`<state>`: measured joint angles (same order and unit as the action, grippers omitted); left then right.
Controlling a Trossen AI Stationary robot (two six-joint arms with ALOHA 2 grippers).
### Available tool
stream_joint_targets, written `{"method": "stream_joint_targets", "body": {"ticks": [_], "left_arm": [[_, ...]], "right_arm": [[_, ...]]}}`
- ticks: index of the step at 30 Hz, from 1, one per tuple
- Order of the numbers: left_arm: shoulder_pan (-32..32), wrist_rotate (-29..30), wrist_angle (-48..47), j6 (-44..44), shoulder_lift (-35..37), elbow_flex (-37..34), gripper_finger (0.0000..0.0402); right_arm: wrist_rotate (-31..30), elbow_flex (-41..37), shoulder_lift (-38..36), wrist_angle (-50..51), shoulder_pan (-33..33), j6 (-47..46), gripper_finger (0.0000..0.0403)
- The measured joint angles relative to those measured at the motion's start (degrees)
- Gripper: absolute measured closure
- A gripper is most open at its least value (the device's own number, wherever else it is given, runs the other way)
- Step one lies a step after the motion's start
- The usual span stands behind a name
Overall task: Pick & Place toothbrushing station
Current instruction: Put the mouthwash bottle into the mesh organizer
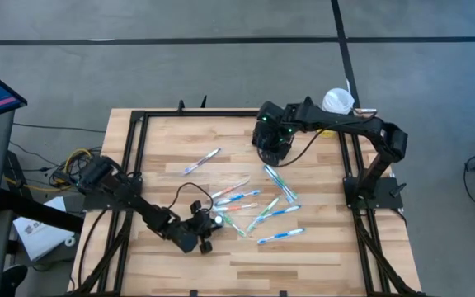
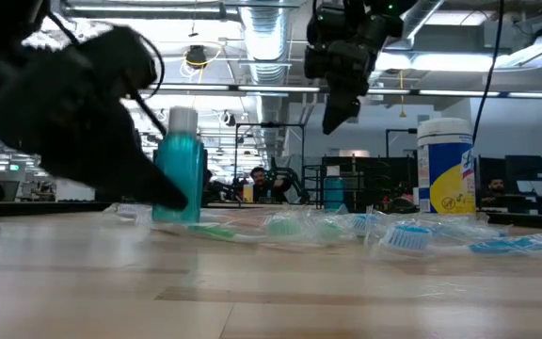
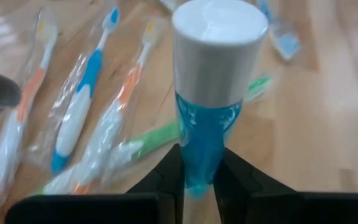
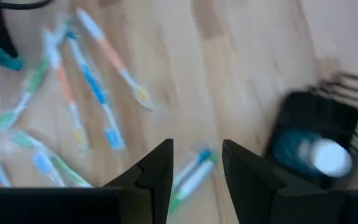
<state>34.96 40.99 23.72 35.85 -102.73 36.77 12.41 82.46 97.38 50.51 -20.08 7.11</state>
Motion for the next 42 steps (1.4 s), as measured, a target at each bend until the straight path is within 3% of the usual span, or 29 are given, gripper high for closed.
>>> {"method": "stream_joint_targets", "body": {"ticks": [12,25,42], "left_arm": [[-5.19,-8.58,-8.08,-3.83,11.7,0.0,0.0354],[-17.52,-23.29,-8.26,-10.55,13.35,3.78,0.0354],[-22.29,-27.34,-8.35,-16.56,13.35,7.87,0.0354]], "right_arm": [[5.48,2.09,0.04,-3.64,7.76,0.06,0.0274],[5.37,5.58,0.61,-4.3,16.08,-2.21,0.0274],[4.07,5.6,1.38,-8.7,19.4,-6.57,0.0274]]}}
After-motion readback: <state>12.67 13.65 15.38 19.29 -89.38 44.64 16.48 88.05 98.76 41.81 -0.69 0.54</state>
